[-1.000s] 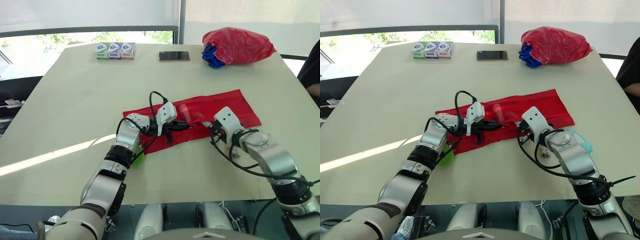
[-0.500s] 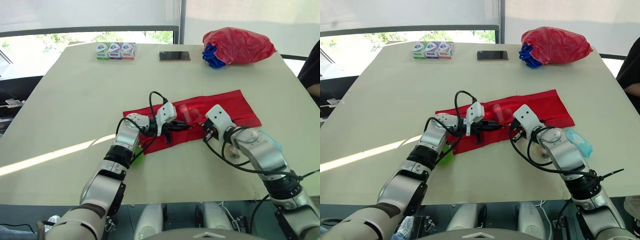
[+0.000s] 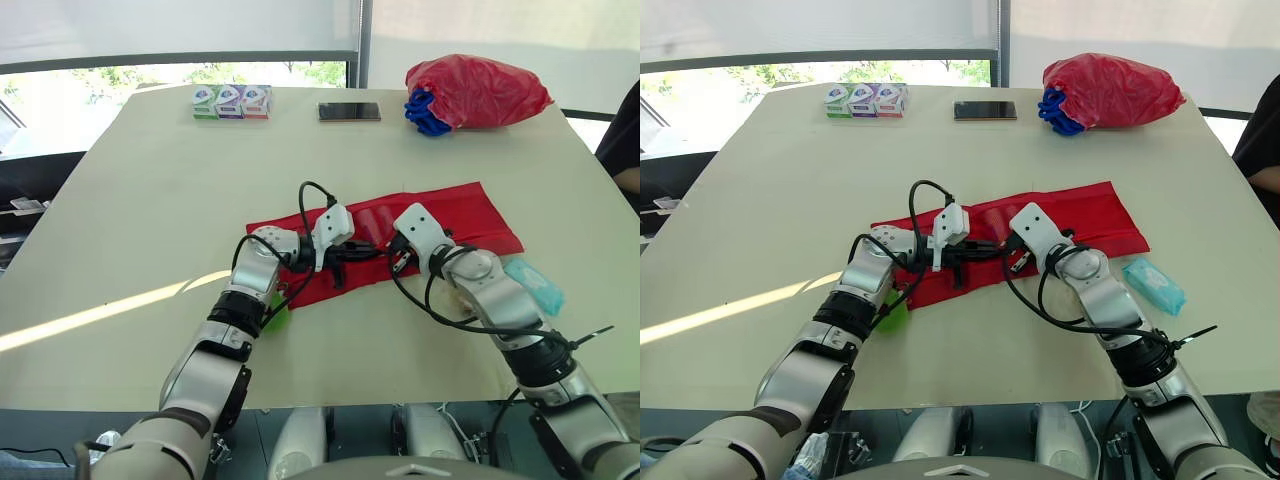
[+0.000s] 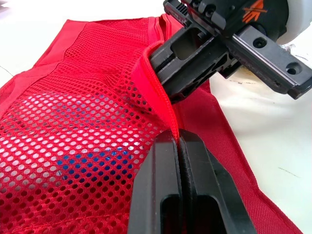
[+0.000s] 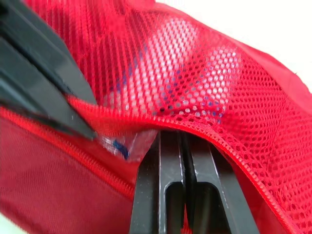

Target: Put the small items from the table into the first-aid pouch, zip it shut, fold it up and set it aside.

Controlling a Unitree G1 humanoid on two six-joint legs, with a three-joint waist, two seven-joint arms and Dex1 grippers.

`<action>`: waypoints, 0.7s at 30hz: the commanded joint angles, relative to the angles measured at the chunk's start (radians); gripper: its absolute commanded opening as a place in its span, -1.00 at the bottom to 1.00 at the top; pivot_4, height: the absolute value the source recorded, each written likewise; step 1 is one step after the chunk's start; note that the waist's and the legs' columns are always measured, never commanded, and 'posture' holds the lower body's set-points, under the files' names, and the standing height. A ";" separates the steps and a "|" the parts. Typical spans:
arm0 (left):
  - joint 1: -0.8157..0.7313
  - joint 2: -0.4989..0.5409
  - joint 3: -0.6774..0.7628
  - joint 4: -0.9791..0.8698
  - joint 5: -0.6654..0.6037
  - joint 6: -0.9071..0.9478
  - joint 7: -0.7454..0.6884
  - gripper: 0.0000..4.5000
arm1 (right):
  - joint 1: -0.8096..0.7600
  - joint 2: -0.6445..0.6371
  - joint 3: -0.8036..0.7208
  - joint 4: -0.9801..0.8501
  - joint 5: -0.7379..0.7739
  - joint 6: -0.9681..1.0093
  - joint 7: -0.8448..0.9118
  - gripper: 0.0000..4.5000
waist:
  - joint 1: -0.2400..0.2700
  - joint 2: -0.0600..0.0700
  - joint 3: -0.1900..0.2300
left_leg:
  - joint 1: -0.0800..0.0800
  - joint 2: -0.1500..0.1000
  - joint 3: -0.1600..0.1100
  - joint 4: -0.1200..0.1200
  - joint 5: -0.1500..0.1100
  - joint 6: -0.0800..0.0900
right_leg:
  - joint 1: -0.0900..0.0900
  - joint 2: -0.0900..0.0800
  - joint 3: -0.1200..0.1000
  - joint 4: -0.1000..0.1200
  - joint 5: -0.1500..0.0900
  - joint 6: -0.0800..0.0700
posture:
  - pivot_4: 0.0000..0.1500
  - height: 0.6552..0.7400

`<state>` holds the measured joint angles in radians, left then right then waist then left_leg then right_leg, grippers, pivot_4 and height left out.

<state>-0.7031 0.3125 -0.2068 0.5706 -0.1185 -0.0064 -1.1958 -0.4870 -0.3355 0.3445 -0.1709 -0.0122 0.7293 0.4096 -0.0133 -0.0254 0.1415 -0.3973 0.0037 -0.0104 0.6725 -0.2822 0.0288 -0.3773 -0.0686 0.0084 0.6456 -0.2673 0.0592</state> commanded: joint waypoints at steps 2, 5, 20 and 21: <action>-0.011 -0.008 -0.006 -0.014 0.001 -0.016 -0.004 -1.00 | 0.054 -0.057 -0.036 -0.117 0.015 -0.094 0.064 -0.97 | 0.002 0.000 0.000 | 0.000 0.000 0.000 0.000 0.000 0.000 | 0.000 0.000 0.000 0.000 0.000 0.000 | 1.00 1.00; -0.021 -0.006 0.000 0.006 0.004 -0.027 -0.001 -1.00 | 0.117 -0.105 -0.059 -0.214 0.053 -0.084 0.120 -0.97 | 0.000 0.000 0.000 | 0.000 0.000 0.000 0.000 0.000 0.000 | 0.000 0.000 0.000 -0.001 0.000 0.000 | 1.00 1.00; -0.094 0.053 0.018 0.197 0.033 -0.184 -0.042 -1.00 | 0.793 -0.144 -0.738 -0.694 0.547 -0.207 0.292 -0.68 | 0.003 0.000 0.000 | 0.002 0.001 0.000 0.000 -0.002 0.003 | 0.002 0.000 0.000 0.000 0.000 0.000 | 1.00 1.00; -0.108 0.061 0.020 0.229 0.040 -0.201 -0.039 -1.00 | 0.857 -0.144 -0.811 -0.705 0.584 -0.219 0.315 -0.59 | 0.002 0.000 0.000 | 0.002 0.001 0.000 0.000 -0.002 0.003 | 0.002 0.000 0.000 0.000 0.000 0.000 | 1.00 1.00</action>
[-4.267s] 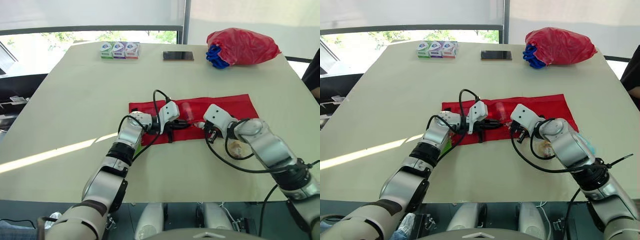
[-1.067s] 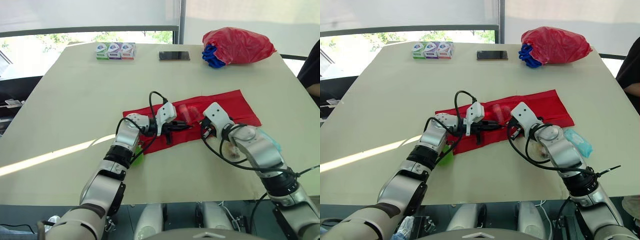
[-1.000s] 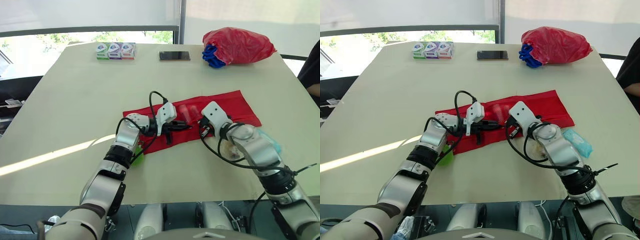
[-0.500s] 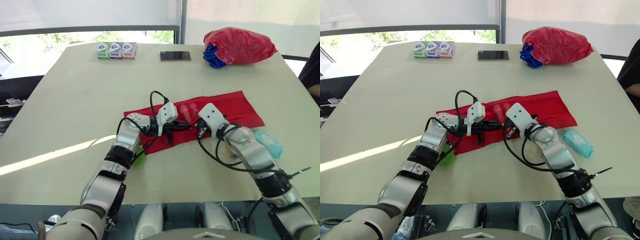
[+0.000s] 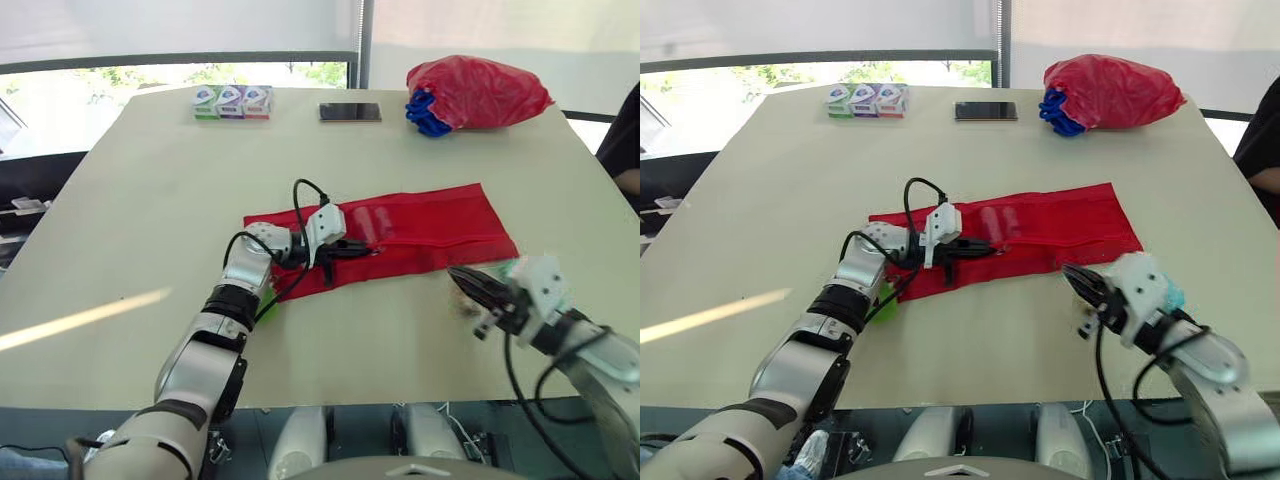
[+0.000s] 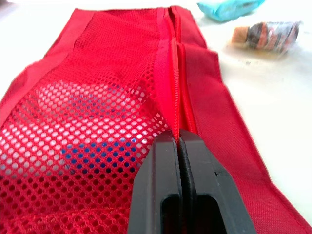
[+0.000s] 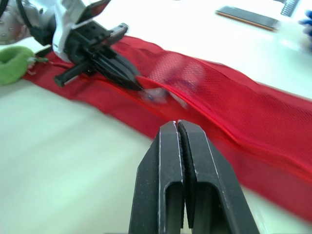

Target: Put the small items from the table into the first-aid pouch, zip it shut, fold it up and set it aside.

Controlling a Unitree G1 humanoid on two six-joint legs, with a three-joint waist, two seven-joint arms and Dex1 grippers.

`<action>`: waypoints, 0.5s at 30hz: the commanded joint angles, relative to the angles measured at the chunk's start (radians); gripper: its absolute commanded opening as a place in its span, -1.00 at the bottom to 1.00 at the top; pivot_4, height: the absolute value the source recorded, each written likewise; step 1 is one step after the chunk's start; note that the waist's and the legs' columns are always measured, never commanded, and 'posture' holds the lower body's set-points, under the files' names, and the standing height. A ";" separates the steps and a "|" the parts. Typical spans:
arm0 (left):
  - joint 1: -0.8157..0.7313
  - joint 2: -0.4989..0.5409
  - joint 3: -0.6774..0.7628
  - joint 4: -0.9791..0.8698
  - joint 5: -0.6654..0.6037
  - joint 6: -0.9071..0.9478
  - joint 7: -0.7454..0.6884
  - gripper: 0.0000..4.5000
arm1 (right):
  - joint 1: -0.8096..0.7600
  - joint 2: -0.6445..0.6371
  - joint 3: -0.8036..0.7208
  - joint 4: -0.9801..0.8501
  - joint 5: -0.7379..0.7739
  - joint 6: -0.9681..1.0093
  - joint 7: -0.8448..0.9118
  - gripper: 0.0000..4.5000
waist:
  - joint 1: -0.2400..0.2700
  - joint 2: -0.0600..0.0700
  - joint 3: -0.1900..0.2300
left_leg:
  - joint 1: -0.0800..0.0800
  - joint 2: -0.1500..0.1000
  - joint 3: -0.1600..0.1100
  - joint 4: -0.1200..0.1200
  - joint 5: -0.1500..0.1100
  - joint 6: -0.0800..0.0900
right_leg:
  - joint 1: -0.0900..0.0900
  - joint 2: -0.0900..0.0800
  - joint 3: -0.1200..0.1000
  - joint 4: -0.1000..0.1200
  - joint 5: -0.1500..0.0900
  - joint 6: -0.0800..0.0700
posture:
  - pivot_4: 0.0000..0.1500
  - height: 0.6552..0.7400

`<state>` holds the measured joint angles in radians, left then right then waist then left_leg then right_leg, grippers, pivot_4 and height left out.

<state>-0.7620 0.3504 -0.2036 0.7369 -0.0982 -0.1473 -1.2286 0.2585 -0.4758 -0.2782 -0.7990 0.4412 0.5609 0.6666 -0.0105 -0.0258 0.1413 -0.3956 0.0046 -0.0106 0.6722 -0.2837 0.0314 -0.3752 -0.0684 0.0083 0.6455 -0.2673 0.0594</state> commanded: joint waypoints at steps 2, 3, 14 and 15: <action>-0.079 0.033 0.021 0.124 0.032 -0.085 0.002 -1.00 | 0.233 0.003 -0.312 -0.087 0.171 -0.088 0.107 -0.25 | 0.006 0.000 0.000 | 0.000 0.000 0.000 0.000 0.000 0.000 | 0.000 0.001 0.000 0.000 0.000 0.000 | 1.00 1.00; -0.093 0.035 0.024 0.151 0.036 -0.097 0.004 -1.00 | 0.293 0.008 -0.365 -0.090 0.194 -0.108 0.135 -0.03 | 0.013 0.000 0.000 | 0.000 0.000 -0.001 -0.001 0.000 0.000 | 0.000 0.001 -0.001 -0.001 0.000 0.000 | 1.00 1.00; -0.151 0.028 0.032 0.270 0.059 -0.164 -0.015 -1.00 | 0.674 0.081 -0.693 -0.002 0.359 -0.343 0.350 0.99 | 0.007 -0.001 -0.001 | 0.001 0.001 0.001 -0.002 0.000 0.000 | 0.000 0.001 0.001 -0.001 0.000 0.001 | 1.00 1.00; -0.152 0.027 0.032 0.273 0.060 -0.165 -0.018 -1.00 | 0.696 0.084 -0.706 0.006 0.356 -0.360 0.367 0.99 | 0.007 -0.001 -0.001 | 0.001 0.001 0.001 -0.002 0.000 0.000 | 0.000 0.001 0.001 -0.001 0.000 0.001 | 1.00 1.00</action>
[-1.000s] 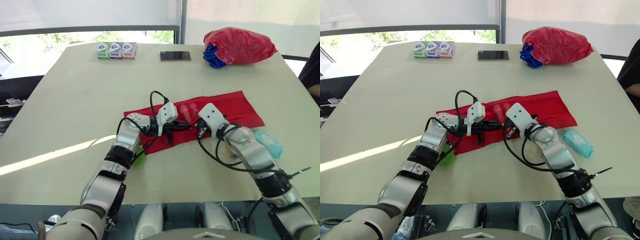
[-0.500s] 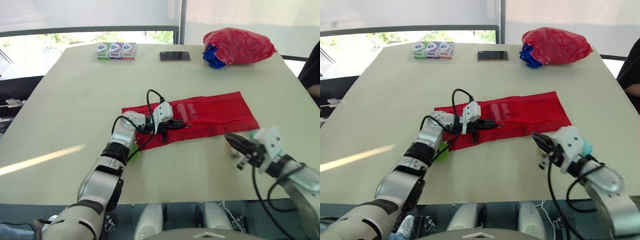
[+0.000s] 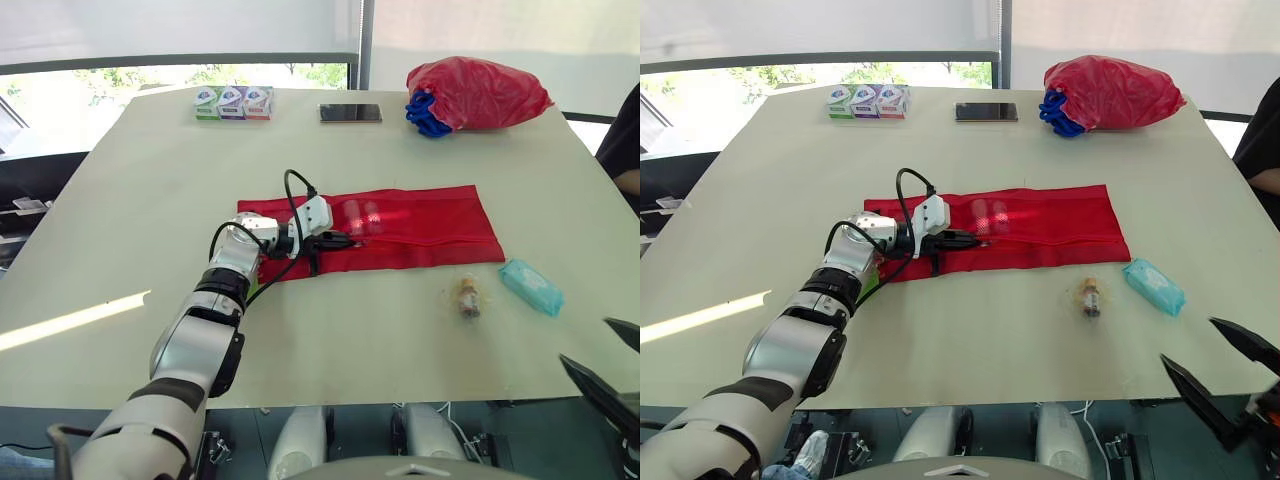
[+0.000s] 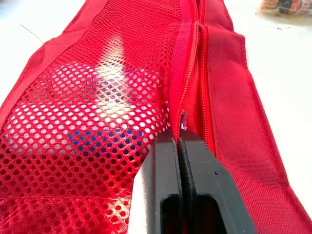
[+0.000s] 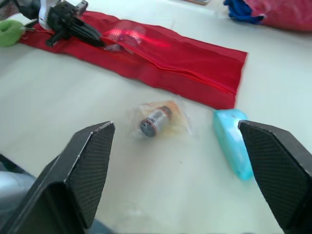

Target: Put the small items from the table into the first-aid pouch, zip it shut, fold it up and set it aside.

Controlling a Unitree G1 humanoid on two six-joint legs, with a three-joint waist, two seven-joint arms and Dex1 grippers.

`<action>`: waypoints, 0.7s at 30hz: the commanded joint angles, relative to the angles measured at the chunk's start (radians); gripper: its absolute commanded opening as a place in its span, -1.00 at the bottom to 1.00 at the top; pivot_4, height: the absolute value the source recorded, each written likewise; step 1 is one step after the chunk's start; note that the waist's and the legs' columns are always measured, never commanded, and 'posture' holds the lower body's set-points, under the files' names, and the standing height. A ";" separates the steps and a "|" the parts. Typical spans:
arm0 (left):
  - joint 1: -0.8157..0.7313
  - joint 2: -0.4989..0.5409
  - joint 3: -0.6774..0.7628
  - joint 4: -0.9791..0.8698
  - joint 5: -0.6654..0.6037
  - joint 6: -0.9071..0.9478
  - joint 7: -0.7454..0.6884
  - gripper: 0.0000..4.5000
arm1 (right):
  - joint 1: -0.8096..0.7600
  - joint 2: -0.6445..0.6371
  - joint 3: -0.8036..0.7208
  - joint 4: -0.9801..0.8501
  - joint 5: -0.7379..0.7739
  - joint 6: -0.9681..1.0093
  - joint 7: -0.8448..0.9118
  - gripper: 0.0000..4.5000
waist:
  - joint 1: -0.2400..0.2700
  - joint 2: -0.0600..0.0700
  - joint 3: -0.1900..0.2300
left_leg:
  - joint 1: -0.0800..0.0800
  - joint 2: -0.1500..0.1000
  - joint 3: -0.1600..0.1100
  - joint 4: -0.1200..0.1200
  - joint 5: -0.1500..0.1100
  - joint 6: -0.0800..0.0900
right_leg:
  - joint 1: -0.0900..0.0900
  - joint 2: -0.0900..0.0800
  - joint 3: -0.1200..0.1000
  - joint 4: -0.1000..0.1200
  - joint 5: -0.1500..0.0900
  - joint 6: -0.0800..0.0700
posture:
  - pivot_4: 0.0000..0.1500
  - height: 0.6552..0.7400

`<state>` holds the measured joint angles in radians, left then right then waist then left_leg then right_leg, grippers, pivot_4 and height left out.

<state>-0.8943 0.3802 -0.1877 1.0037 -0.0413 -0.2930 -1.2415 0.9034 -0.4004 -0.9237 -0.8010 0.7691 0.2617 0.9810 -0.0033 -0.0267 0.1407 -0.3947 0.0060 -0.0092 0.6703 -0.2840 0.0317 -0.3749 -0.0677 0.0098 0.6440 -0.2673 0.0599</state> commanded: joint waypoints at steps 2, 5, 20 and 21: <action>-0.022 -0.006 0.015 0.010 0.006 -0.021 -0.010 -1.00 | 0.082 0.010 -0.100 0.027 0.043 -0.083 0.060 0.99 | 0.000 0.000 0.000 | 0.000 0.001 0.000 0.000 0.000 0.000 | 0.000 0.000 0.000 0.000 0.000 0.000 | 1.00 1.00; -0.022 -0.012 0.013 0.010 0.007 -0.020 -0.015 -1.00 | 0.094 -0.004 -0.151 0.072 0.057 -0.104 0.047 0.99 | 0.001 0.000 0.000 | 0.000 0.001 0.000 0.000 0.000 0.000 | 0.000 -0.001 0.000 0.000 0.000 0.000 | 1.00 1.00; -0.010 -0.037 0.012 -0.028 0.003 -0.003 -0.023 -1.00 | 0.073 -0.024 0.044 0.001 -0.027 -0.002 -0.131 0.99 | 0.016 0.000 0.000 | -0.001 0.001 0.000 0.000 0.000 0.001 | 0.000 -0.001 0.000 -0.001 0.000 0.000 | 1.00 1.00; -0.010 -0.037 0.012 -0.033 0.002 -0.001 -0.023 -1.00 | 0.058 -0.021 0.106 -0.015 -0.069 0.022 -0.175 0.99 | 0.016 0.000 0.000 | -0.001 0.001 0.000 0.000 0.000 0.001 | 0.000 -0.001 0.000 -0.001 0.000 0.000 | 1.00 1.00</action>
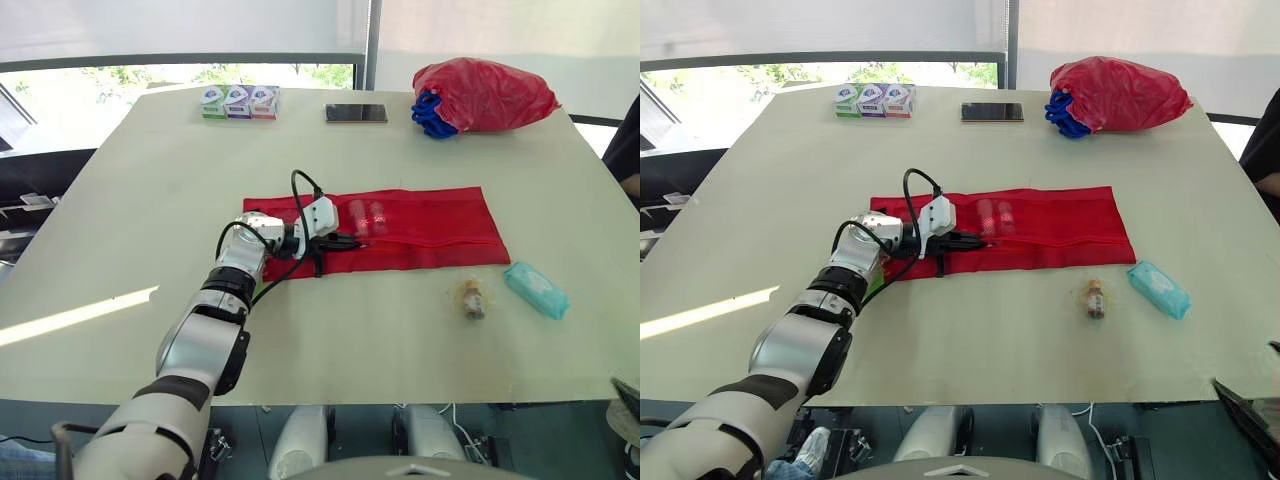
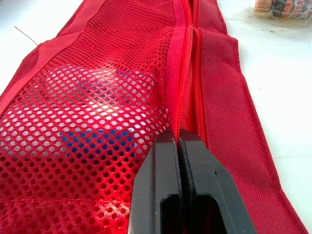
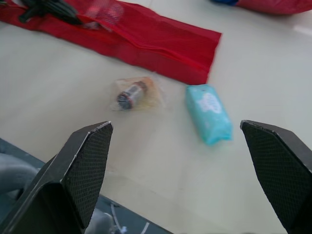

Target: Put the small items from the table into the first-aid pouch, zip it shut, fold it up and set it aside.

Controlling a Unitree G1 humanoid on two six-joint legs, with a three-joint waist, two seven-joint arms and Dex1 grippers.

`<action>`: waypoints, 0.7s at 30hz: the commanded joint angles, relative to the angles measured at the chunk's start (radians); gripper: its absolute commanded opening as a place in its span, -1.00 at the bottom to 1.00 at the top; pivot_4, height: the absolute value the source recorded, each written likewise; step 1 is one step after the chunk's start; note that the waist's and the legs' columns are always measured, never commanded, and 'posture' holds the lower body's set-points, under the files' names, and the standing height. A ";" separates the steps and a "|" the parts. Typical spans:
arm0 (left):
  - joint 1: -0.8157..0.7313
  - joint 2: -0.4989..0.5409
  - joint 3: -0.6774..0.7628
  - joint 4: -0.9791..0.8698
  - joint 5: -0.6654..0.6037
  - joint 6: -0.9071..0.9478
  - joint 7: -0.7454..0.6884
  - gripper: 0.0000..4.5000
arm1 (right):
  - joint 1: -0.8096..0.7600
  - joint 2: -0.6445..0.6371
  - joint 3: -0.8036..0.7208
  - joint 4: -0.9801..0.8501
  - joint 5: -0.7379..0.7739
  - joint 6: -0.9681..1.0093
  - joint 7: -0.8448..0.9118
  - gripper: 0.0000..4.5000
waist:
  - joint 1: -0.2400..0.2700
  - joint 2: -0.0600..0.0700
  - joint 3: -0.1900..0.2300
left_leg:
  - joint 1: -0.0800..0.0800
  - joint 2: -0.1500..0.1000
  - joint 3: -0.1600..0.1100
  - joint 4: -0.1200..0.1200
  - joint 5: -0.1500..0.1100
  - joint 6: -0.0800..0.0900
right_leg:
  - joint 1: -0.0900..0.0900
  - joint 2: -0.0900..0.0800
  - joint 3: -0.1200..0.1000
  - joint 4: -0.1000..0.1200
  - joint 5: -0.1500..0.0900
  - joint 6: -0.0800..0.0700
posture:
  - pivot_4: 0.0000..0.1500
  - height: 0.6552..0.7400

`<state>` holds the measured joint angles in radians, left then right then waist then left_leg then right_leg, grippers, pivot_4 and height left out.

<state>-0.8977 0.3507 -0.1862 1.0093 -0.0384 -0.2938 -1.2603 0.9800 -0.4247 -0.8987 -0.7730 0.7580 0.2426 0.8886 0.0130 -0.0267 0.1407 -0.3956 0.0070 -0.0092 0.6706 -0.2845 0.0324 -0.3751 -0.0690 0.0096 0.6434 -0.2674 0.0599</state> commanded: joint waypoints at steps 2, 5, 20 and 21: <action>-0.003 -0.009 0.010 -0.048 -0.002 0.004 -0.005 -1.00 | -0.041 0.007 0.168 -0.066 -0.111 0.077 -0.147 0.99 | 0.000 0.000 0.000 | 0.000 0.000 0.000 0.000 0.000 0.000 | 0.000 0.000 0.000 0.000 0.000 0.000 | 1.00 1.00; 0.003 -0.011 0.009 -0.065 -0.004 0.009 -0.008 -1.00 | -0.087 -0.002 0.287 -0.096 -0.208 0.107 -0.230 0.99 | 0.001 0.001 0.000 | -0.001 -0.001 0.000 0.000 0.000 0.000 | 0.000 0.000 0.000 0.000 0.000 0.000 | 1.00 1.00; 0.008 -0.019 0.006 -0.099 -0.004 0.030 -0.013 -1.00 | -0.522 0.095 0.741 -0.046 -0.484 0.377 -0.662 0.99 | 0.001 0.000 -0.001 | -0.001 -0.003 -0.001 0.001 0.000 0.000 | -0.001 0.001 -0.001 0.001 0.000 0.000 | 1.00 1.00; 0.007 -0.019 0.006 -0.097 -0.003 0.029 -0.013 -1.00 | -0.534 0.105 0.756 -0.041 -0.483 0.394 -0.672 0.99 | 0.001 0.000 -0.001 | -0.001 -0.003 0.000 0.001 0.000 0.000 | -0.001 0.001 0.000 0.001 0.000 0.000 | 1.00 1.00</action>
<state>-0.8808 0.3337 -0.1869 0.9485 -0.0389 -0.2621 -1.2638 0.4520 -0.3280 -0.1580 -0.8006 0.2816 0.6205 0.2359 0.0141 -0.0269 0.1402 -0.3966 0.0040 -0.0097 0.6720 -0.2843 0.0323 -0.3759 -0.0682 0.0092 0.6444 -0.2673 0.0598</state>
